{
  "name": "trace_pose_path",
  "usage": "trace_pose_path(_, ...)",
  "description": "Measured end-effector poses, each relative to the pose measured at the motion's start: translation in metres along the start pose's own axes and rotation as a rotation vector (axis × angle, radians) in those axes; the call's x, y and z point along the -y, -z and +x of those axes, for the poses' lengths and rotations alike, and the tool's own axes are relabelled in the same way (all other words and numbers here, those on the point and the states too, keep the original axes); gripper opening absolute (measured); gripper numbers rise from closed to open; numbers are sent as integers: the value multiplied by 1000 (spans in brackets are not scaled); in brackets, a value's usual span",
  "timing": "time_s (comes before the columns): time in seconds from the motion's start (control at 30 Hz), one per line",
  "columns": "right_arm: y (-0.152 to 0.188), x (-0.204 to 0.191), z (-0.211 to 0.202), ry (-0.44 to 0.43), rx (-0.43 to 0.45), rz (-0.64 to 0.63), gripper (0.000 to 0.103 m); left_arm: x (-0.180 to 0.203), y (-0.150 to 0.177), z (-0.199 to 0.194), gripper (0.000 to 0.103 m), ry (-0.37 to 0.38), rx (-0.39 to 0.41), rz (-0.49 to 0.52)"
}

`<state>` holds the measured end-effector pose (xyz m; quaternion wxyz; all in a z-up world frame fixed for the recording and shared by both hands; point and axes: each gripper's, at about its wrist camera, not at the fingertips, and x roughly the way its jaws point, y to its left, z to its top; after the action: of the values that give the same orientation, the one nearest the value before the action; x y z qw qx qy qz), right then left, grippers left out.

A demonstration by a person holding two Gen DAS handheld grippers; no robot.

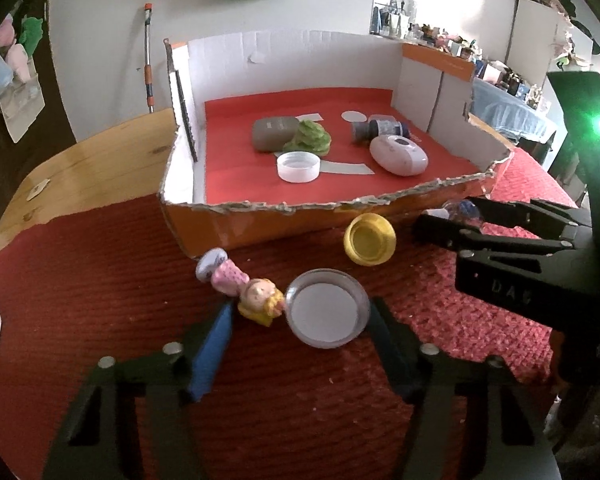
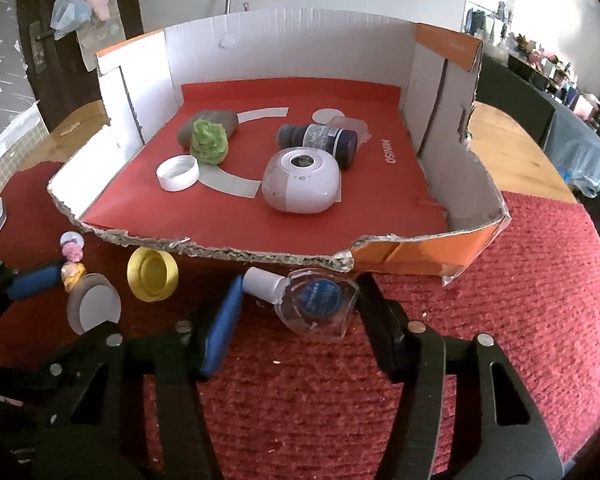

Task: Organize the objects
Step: 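Move left tool toward clear round lid while right tool approaches clear eye-drop bottle, then close left tool on round lid while right tool straddles clear eye-drop bottle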

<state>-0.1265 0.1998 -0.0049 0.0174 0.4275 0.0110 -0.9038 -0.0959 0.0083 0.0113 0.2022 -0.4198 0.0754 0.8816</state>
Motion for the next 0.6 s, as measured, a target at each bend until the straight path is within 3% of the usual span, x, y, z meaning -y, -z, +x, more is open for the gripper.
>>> trace_pose_path(0.1, 2, 1, -3, -17, 0, -3, 56, 2, 0, -1, 64, 1, -2, -2)
trace_pose_path(0.17, 3, 1, -5, -30, -1, -4, 56, 4, 1, -2, 48, -4, -1, 1)
trace_pose_path(0.2, 4, 1, -6, -41, -2, -4, 56, 6, 0, -3, 32, 1, -3, 2)
trace_pose_path(0.27, 5, 1, -8, -51, -4, -6, 56, 7, -2, -4, 28, 24, -9, -2)
trace_pose_path(0.47, 10, 3, -14, -72, -7, -10, 56, 9, -3, -2, 32, 19, -16, -29)
trace_pose_path(0.6, 14, 4, -15, -71, -8, -16, 56, 4, -4, -3, 65, 6, -5, -68)
